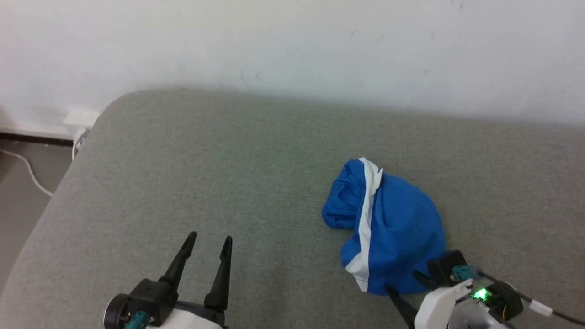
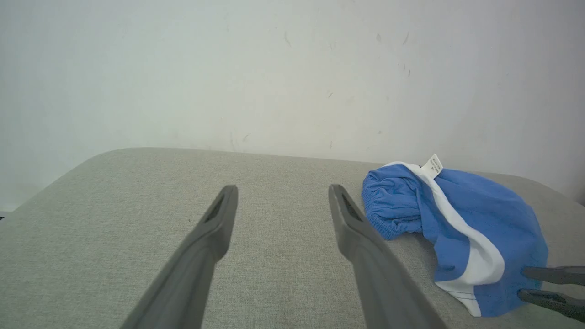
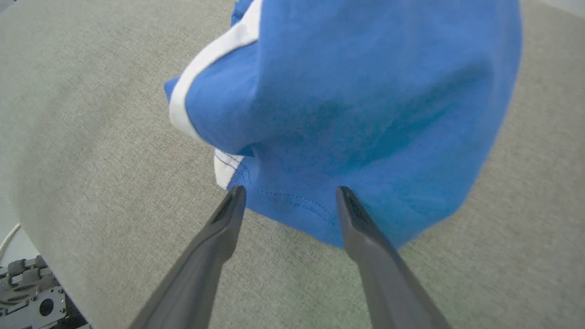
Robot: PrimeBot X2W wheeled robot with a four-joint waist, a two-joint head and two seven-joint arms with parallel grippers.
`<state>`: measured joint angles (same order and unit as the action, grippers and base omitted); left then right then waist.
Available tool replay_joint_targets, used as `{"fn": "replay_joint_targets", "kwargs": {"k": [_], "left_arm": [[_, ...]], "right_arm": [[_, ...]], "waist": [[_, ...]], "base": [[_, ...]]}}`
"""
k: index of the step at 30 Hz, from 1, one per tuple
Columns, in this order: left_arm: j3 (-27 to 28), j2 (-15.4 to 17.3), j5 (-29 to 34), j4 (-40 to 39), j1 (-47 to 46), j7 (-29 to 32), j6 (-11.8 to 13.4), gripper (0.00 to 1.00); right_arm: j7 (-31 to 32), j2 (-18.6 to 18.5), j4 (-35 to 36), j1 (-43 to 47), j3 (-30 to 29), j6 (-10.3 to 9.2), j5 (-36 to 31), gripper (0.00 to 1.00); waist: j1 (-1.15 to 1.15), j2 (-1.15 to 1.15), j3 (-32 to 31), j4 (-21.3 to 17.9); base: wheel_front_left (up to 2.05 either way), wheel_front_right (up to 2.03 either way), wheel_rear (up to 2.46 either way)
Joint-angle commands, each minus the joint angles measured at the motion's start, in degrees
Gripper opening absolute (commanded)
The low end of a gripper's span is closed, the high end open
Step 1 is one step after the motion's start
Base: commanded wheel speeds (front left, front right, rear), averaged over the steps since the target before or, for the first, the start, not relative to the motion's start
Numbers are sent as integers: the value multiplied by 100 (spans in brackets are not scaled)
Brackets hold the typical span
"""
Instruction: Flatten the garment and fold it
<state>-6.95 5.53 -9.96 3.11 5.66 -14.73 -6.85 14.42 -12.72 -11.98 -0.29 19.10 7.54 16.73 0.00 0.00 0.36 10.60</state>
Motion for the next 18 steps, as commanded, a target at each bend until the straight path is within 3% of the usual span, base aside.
{"fn": "replay_joint_targets", "kwargs": {"k": [1, 8, 14, 15, 16, 17, 18], "left_arm": [[28, -29, 40, 19, -100, -27, -31, 100], [-9, -130, 44, 58, -292, -27, -54, 100], [4, -179, 45, 105, -363, -27, -60, 100], [15, -185, 48, 117, -355, -27, -61, 100], [24, -189, 54, 128, -339, -27, -61, 100], [26, -192, 62, 136, -325, -27, -62, 100], [24, -193, 65, 140, -313, -27, -62, 100]], "right_arm": [[199, -66, -33, -170, 63, -5, 51, 100], [1267, -328, -532, -603, 213, -5, 177, 100], [1655, -367, -1001, -697, 247, -5, 196, 100], [1664, -360, -1046, -690, 261, -5, 211, 45], [1646, -363, -1075, -684, 281, -5, 216, 13], [1610, -373, -1094, -678, 294, -5, 213, 0], [1582, -394, -1106, -664, 303, -5, 216, 0]], "waist": [[0, 0, 236, 238], [0, 0, 585, 604], [0, 0, 678, 727], [0, 0, 654, 714], [0, 0, 625, 687], [0, 0, 586, 643], [0, 0, 544, 596]], "base": [[0, 0, 0], [0, 0, 0], [0, 0, 0], [0, 0, 0], [0, 0, 0], [0, 0, 0], [0, 0, 0]]}}
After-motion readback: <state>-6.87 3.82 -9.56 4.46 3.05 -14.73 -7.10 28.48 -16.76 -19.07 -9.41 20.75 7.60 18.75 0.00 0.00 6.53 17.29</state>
